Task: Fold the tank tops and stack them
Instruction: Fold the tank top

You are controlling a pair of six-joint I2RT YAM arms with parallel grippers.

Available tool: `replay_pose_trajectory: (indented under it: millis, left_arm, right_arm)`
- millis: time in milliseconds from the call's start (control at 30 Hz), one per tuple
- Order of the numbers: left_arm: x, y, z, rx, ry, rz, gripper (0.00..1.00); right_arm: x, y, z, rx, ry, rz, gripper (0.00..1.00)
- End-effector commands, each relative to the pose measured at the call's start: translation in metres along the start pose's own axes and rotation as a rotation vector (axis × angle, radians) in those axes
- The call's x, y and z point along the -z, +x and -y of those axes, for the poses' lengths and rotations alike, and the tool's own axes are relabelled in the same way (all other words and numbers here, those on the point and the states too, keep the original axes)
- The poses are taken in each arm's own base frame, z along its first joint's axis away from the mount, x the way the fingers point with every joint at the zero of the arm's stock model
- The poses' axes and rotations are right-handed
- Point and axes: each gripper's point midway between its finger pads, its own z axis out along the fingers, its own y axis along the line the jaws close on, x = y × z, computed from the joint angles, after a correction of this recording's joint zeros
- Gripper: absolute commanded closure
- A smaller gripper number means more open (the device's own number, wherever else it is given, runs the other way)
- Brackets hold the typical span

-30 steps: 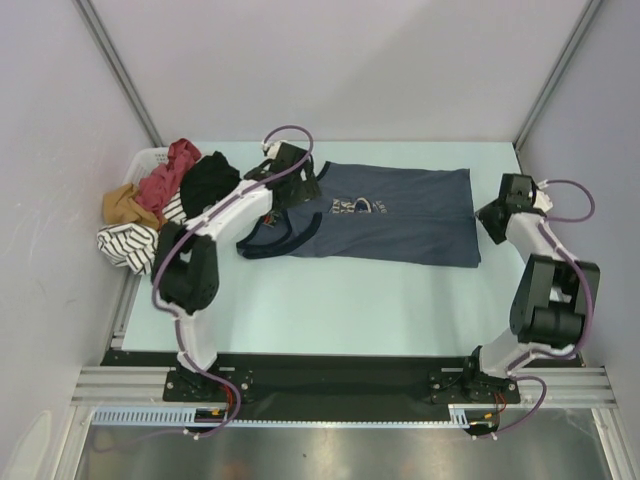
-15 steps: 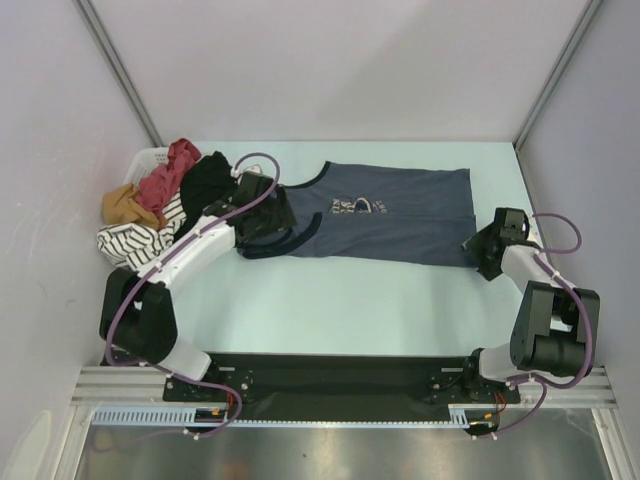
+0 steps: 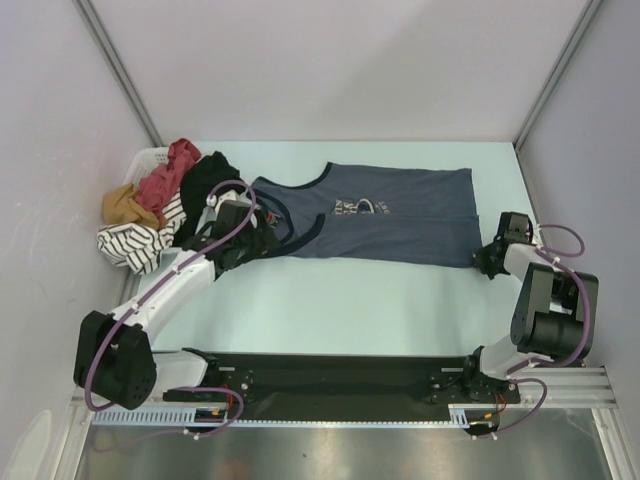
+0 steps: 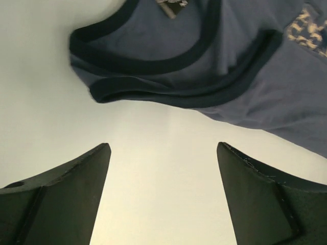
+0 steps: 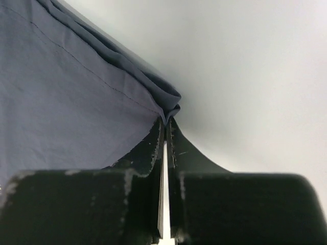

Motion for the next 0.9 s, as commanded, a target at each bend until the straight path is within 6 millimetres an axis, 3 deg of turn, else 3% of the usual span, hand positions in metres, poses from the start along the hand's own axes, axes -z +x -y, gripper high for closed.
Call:
replay_pose_trajectory:
  millis: [0, 333, 533, 867]
  left_arm:
    - [-0.002, -0.003, -0.018, 0.064, -0.046, 0.026, 0.10]
    - [-0.020, 0.006, -0.041, 0.118, -0.111, 0.033, 0.18]
    - [-0.040, 0.005, -0.050, 0.134, -0.136, 0.002, 0.31]
    - [-0.078, 0.000, -0.045, 0.162, -0.152, -0.046, 0.54]
  right_arm:
    - [0.003, -0.015, 0.020, -0.035, 0.069, 0.067, 1.00]
    - [0.010, -0.023, 0.024, -0.055, 0.071, 0.085, 1.00]
    - [0.009, -0.023, 0.025, -0.051, 0.073, 0.081, 1.00]
    - [0.010, -0.020, 0.027, -0.056, 0.070, 0.073, 1.00]
